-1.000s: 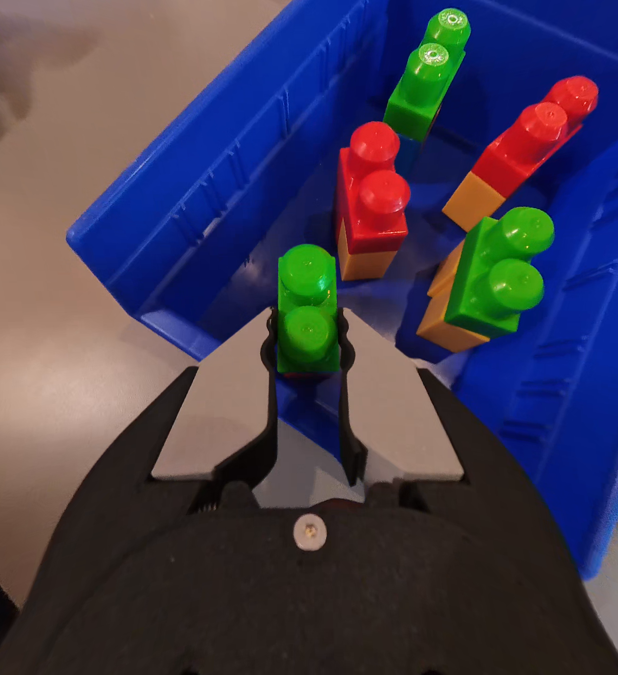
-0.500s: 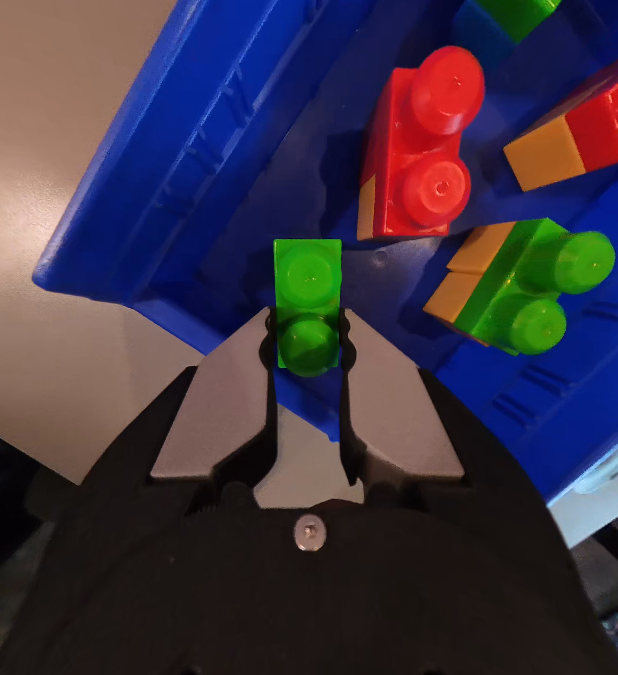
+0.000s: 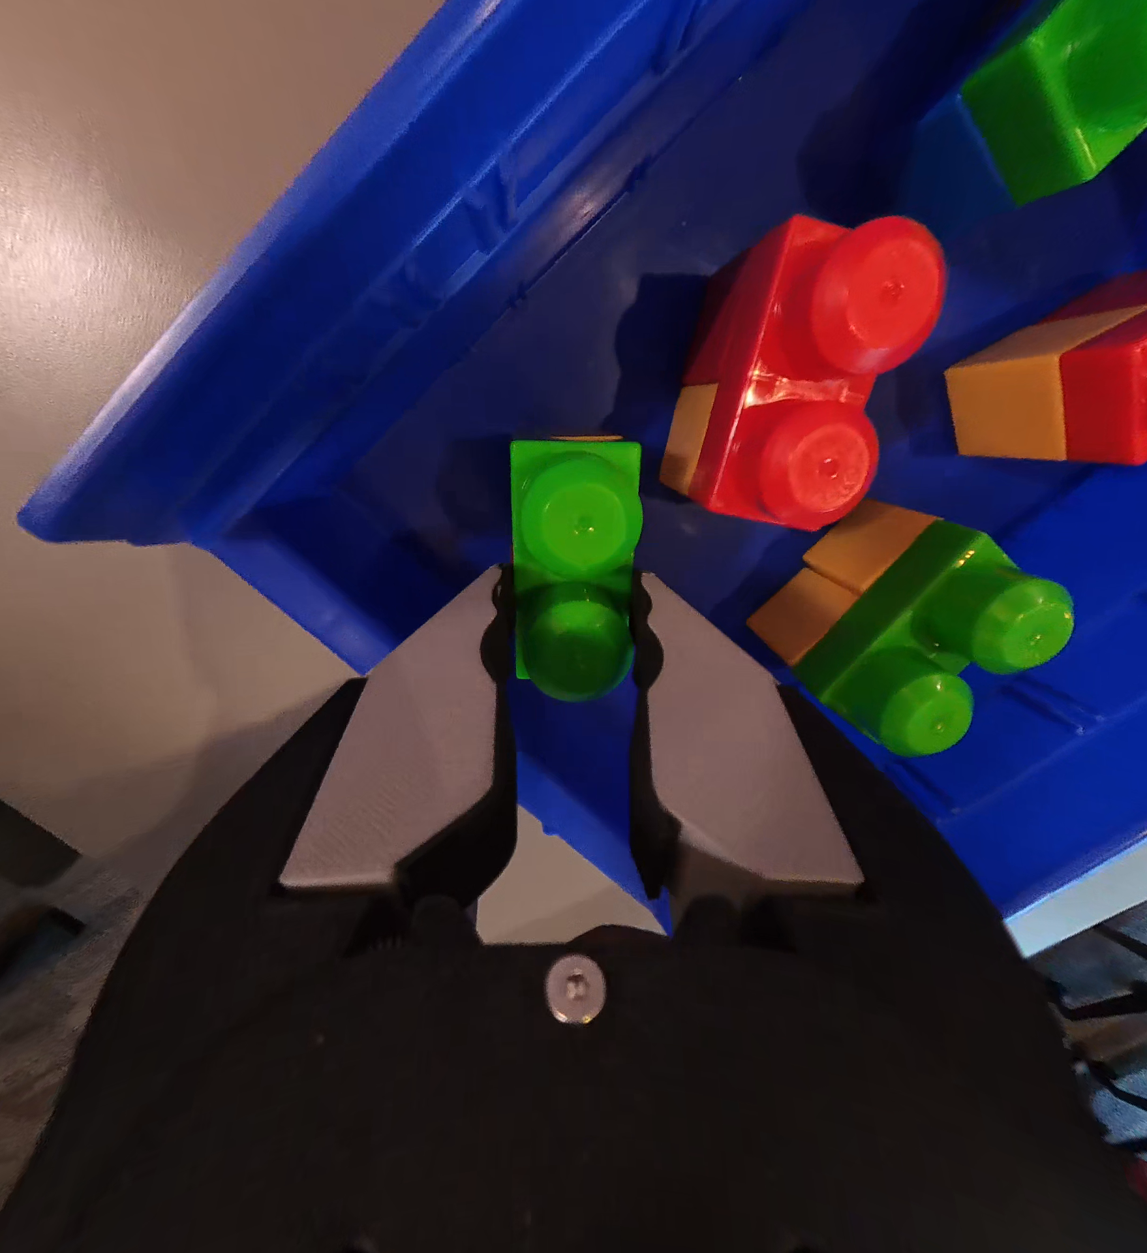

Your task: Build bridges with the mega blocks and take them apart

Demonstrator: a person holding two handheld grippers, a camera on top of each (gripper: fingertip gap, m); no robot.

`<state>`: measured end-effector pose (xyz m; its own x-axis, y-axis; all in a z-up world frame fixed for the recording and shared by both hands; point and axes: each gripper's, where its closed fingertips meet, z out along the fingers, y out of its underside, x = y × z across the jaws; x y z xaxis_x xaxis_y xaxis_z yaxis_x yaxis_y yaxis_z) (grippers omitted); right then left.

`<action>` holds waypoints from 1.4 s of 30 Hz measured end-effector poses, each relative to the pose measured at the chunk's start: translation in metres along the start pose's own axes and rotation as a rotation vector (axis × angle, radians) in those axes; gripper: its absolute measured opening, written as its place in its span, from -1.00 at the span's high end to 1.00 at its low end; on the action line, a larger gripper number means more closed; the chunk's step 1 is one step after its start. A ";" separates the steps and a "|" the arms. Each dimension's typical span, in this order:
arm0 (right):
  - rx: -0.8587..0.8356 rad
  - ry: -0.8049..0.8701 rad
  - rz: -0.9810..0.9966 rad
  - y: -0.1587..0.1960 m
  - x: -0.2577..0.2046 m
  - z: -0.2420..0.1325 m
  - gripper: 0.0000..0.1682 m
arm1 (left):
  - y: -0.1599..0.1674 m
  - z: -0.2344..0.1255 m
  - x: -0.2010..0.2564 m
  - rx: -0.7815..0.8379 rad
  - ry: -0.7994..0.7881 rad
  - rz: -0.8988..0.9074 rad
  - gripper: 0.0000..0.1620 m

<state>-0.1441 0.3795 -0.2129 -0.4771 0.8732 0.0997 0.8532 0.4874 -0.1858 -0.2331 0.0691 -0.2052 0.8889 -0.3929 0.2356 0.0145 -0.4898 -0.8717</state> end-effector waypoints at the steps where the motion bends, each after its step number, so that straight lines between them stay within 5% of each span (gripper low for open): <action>1: 0.005 0.001 0.008 -0.001 0.001 0.000 0.62 | 0.000 0.000 0.000 0.000 0.001 -0.001 0.61; 23: 0.102 -0.009 -0.117 -0.014 0.008 0.004 0.61 | 0.001 0.002 0.005 -0.008 0.016 0.004 0.61; 35: 0.234 0.026 0.088 -0.037 0.012 0.007 0.56 | 0.000 0.002 0.005 0.003 0.024 -0.005 0.61; 42: 0.485 0.026 0.209 -0.043 0.010 -0.059 0.27 | -0.001 -0.001 -0.006 0.012 -0.027 -0.018 0.50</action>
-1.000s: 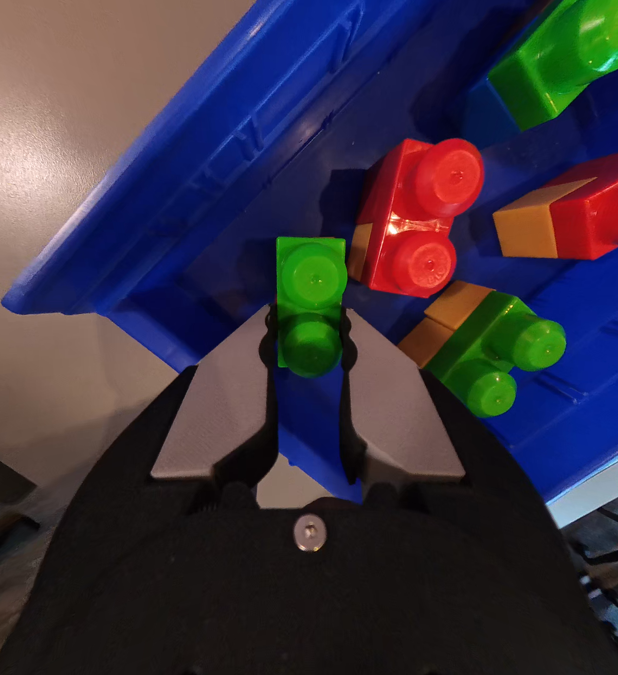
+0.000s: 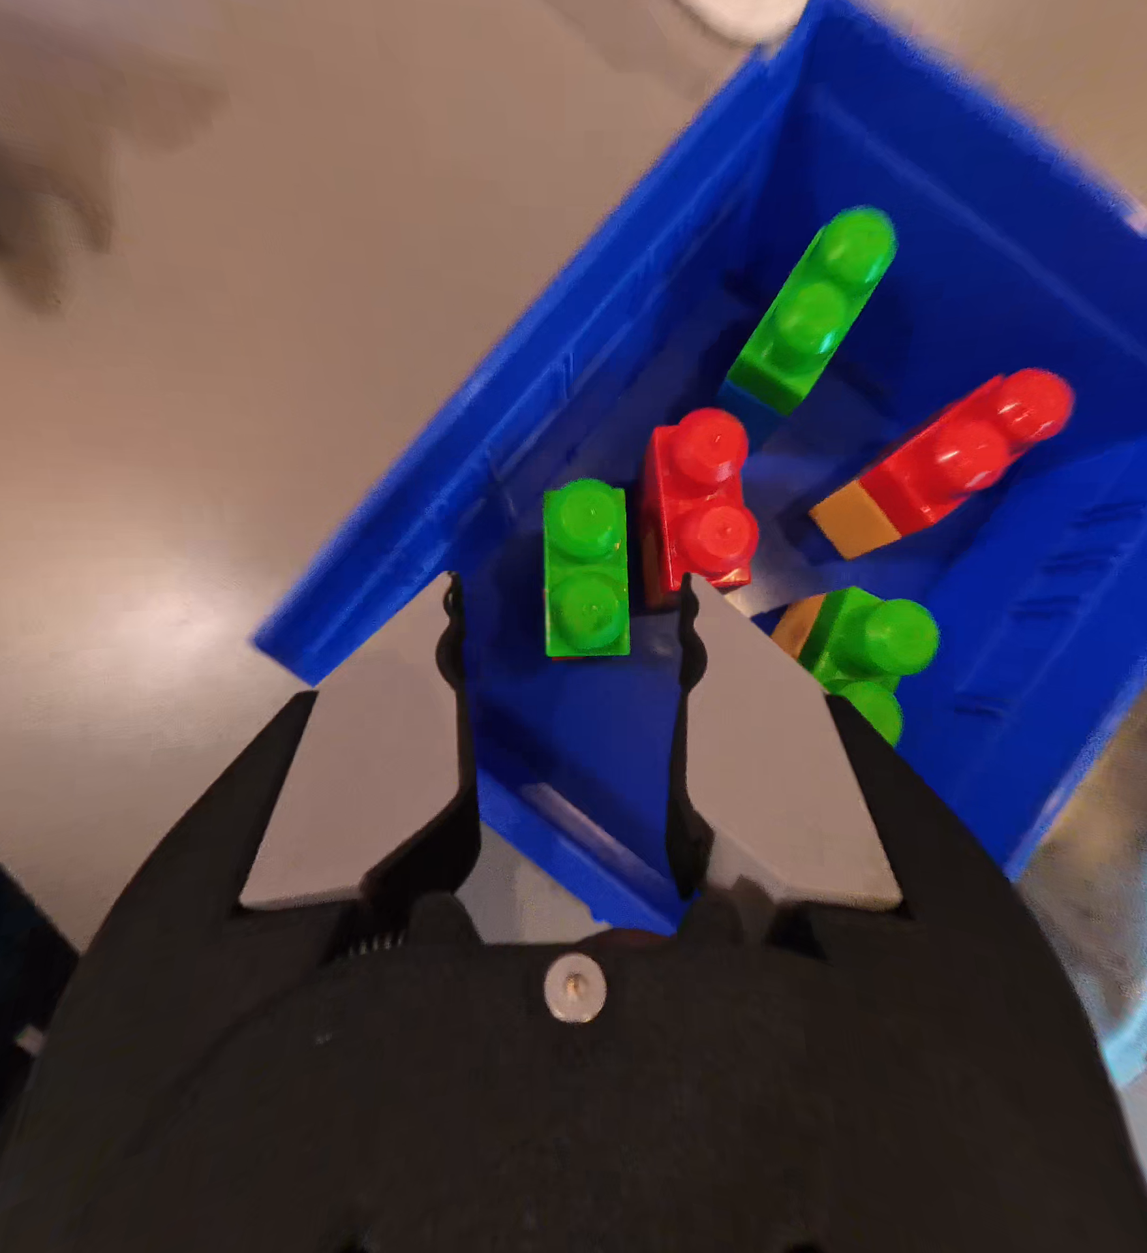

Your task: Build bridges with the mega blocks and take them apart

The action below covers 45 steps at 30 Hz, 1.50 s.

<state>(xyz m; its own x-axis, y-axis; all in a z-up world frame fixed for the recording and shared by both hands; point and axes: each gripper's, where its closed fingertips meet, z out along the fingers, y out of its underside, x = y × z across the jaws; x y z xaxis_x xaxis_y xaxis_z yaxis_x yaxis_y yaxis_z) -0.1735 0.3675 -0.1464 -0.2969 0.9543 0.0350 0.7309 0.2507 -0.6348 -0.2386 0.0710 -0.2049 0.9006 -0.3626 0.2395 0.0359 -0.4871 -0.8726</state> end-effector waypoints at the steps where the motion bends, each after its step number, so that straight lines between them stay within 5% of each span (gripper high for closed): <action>1: 0.074 0.007 0.021 -0.011 -0.001 -0.015 0.27 | -0.001 -0.001 -0.002 0.006 -0.012 0.000 0.48; 6: 0.594 -0.009 0.059 -0.089 -0.038 -0.094 0.30 | -0.007 -0.004 -0.015 0.041 -0.100 0.010 0.39; 9: 0.785 0.009 0.023 -0.128 -0.076 -0.104 0.39 | -0.009 -0.005 -0.023 0.059 -0.143 0.007 0.40; 15: 0.744 -0.063 0.051 -0.170 -0.146 0.001 0.28 | -0.012 -0.012 -0.033 0.088 -0.187 -0.023 0.40; 21: 0.625 -0.020 0.114 -0.163 -0.147 0.128 0.32 | -0.014 -0.019 -0.050 0.128 -0.262 -0.083 0.32; 30: 0.502 0.002 0.066 -0.140 -0.137 0.169 0.19 | -0.026 -0.039 -0.069 0.165 -0.444 -0.115 0.31; 35: 0.519 0.063 0.011 -0.142 -0.136 0.163 0.20 | -0.047 -0.102 -0.076 0.291 -0.611 -0.124 0.33; 40: 0.527 0.029 -0.007 -0.145 -0.147 0.164 0.21 | -0.062 -0.218 -0.094 0.350 -0.824 -0.200 0.32; 45: 0.507 0.035 -0.054 -0.143 -0.155 0.168 0.21 | -0.021 -0.304 -0.148 0.263 -1.011 -0.424 0.26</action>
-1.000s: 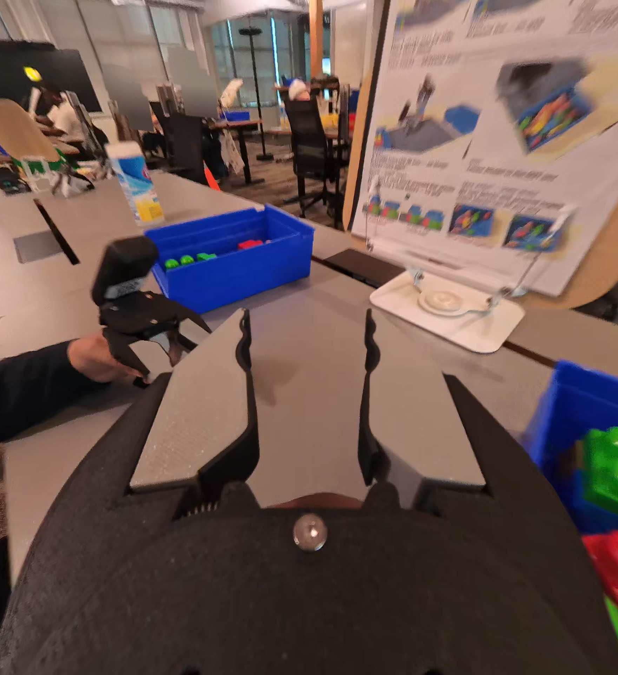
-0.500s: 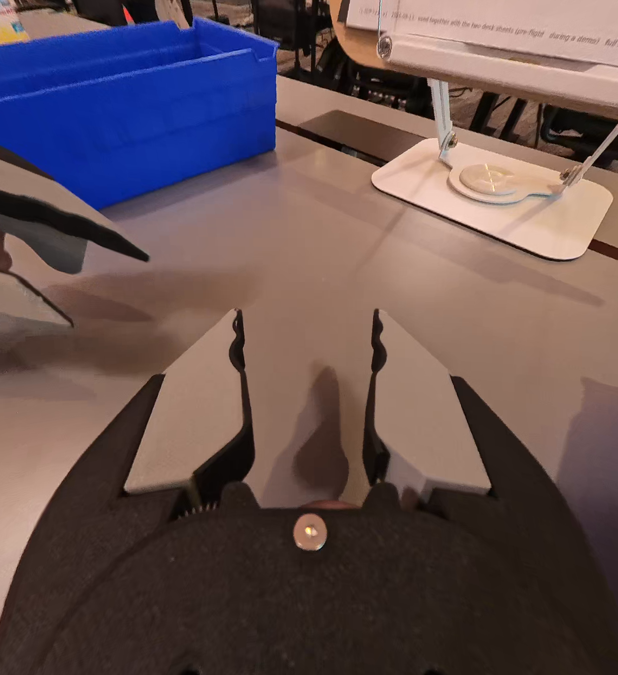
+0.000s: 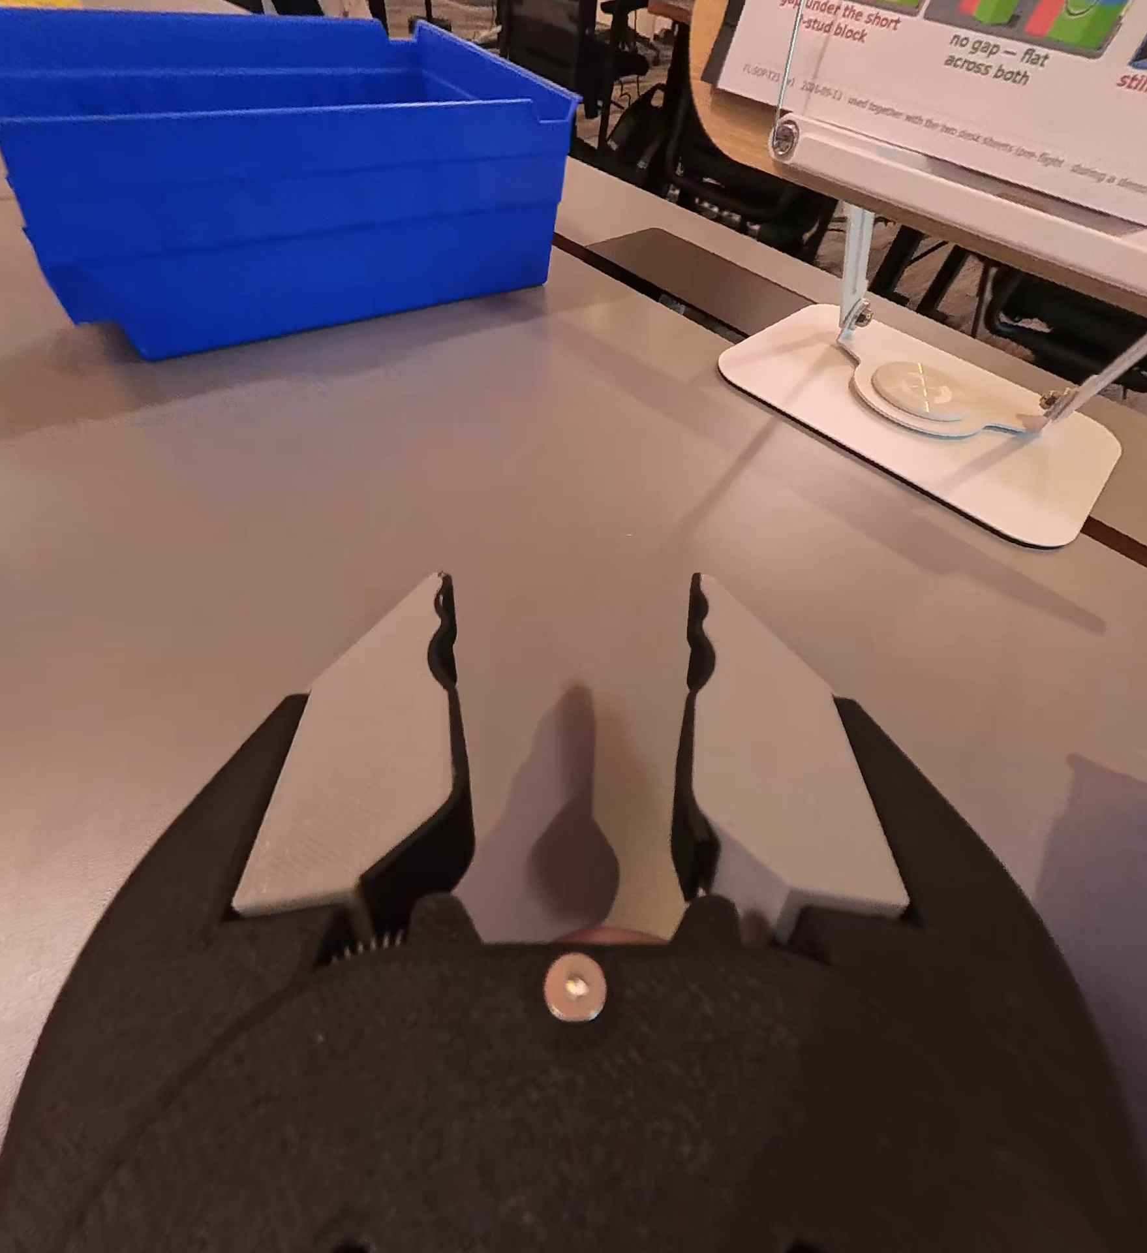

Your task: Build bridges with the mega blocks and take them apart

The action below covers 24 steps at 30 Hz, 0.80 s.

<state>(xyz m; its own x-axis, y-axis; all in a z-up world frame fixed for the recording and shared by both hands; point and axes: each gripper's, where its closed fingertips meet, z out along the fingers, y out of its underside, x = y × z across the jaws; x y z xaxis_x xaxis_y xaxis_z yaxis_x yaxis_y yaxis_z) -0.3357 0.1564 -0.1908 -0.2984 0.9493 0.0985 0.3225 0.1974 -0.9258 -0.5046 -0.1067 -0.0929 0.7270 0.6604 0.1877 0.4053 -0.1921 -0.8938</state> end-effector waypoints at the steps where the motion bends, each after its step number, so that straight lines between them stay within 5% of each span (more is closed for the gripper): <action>1: 0.001 -0.001 -0.005 0.000 -0.001 0.000 0.21 | 0.006 0.006 -0.015 -0.031 -0.029 -0.017 0.27; 10: 0.053 -0.004 0.033 -0.002 0.005 -0.006 0.22 | 0.030 0.056 -0.065 -0.037 -0.133 -0.145 0.25; 24: 0.159 0.083 0.046 -0.014 0.027 -0.014 0.27 | 0.025 0.142 -0.078 -0.285 -0.036 0.003 0.27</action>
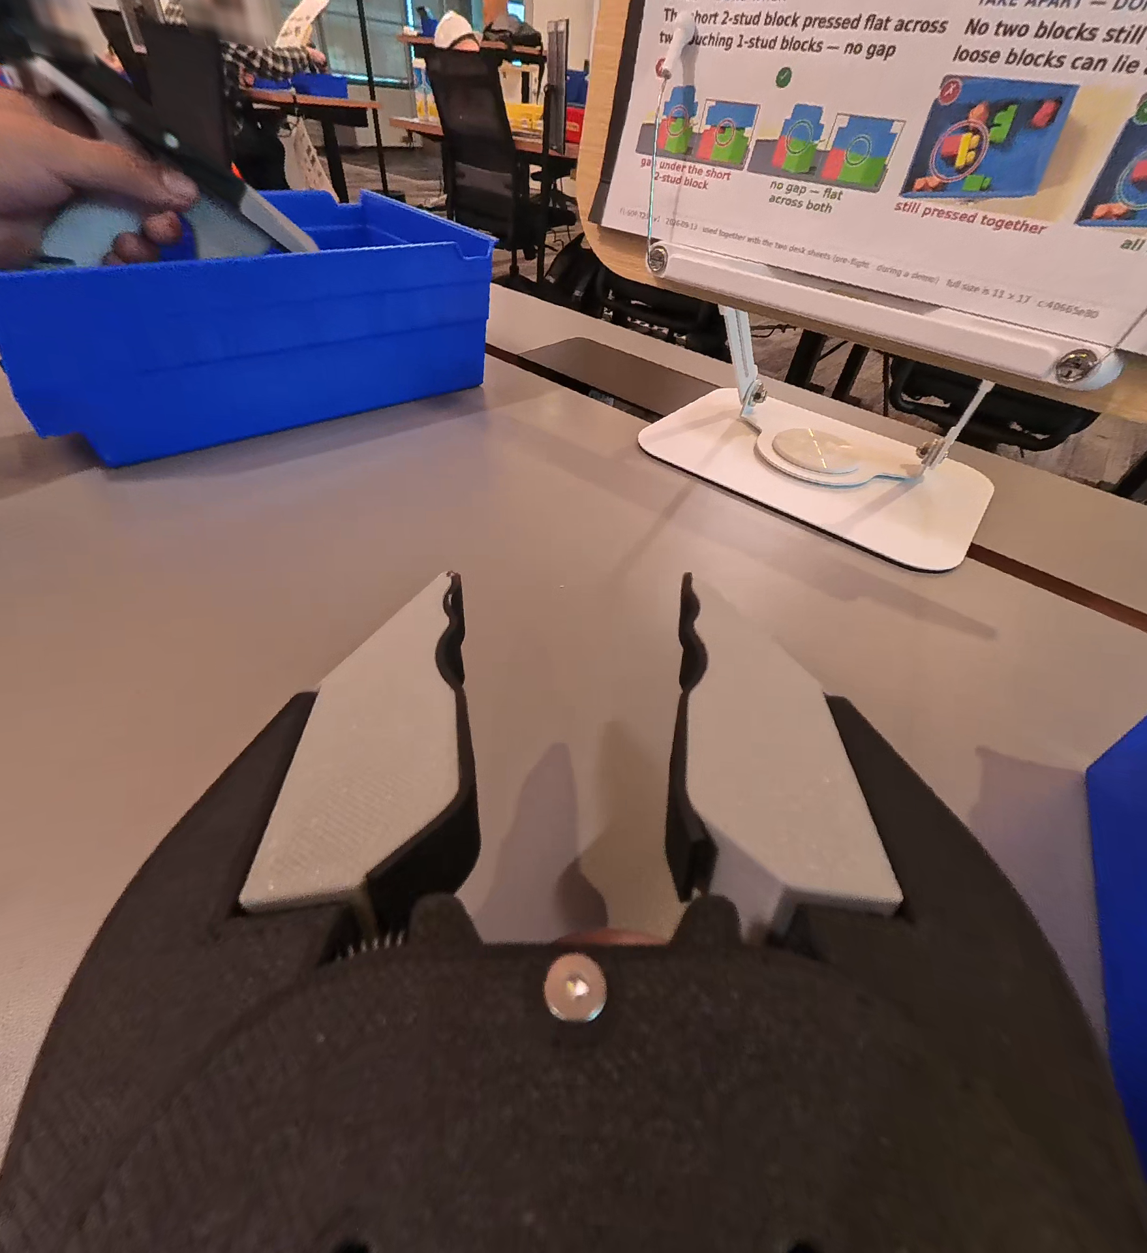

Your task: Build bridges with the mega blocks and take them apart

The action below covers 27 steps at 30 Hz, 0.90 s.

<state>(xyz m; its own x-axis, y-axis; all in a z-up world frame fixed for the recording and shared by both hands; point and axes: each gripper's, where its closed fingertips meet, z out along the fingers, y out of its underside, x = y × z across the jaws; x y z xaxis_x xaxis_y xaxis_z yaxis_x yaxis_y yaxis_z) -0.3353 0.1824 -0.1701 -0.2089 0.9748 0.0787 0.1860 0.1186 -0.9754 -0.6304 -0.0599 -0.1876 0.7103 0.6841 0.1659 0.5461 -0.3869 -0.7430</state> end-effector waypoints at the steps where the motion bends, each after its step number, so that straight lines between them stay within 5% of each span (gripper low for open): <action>1: 0.001 0.006 -0.004 0.000 0.001 0.000 0.28 | 0.002 0.008 0.004 -0.025 0.016 -0.003 0.27; 5: 0.005 0.019 0.004 -0.001 0.003 0.001 0.28 | 0.016 0.033 0.003 -0.121 -0.047 0.086 0.29; 12: 0.017 -0.030 0.015 -0.003 -0.006 0.000 0.29 | 0.004 0.037 -0.018 -0.055 -0.157 0.104 0.28; 19: 0.022 -0.075 0.023 -0.004 -0.015 -0.002 0.30 | 0.017 0.027 -0.017 -0.113 -0.076 0.054 0.41; 27: 0.033 -0.090 0.018 -0.008 -0.019 -0.004 0.30 | 0.030 0.022 -0.010 -0.211 -0.055 0.135 0.32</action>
<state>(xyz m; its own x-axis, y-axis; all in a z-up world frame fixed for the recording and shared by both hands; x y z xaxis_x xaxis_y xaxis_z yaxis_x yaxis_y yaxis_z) -0.3291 0.1637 -0.1634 -0.2916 0.9555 0.0439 0.1593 0.0938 -0.9828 -0.6304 -0.0649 -0.2259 0.7606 0.6483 0.0346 0.5330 -0.5930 -0.6036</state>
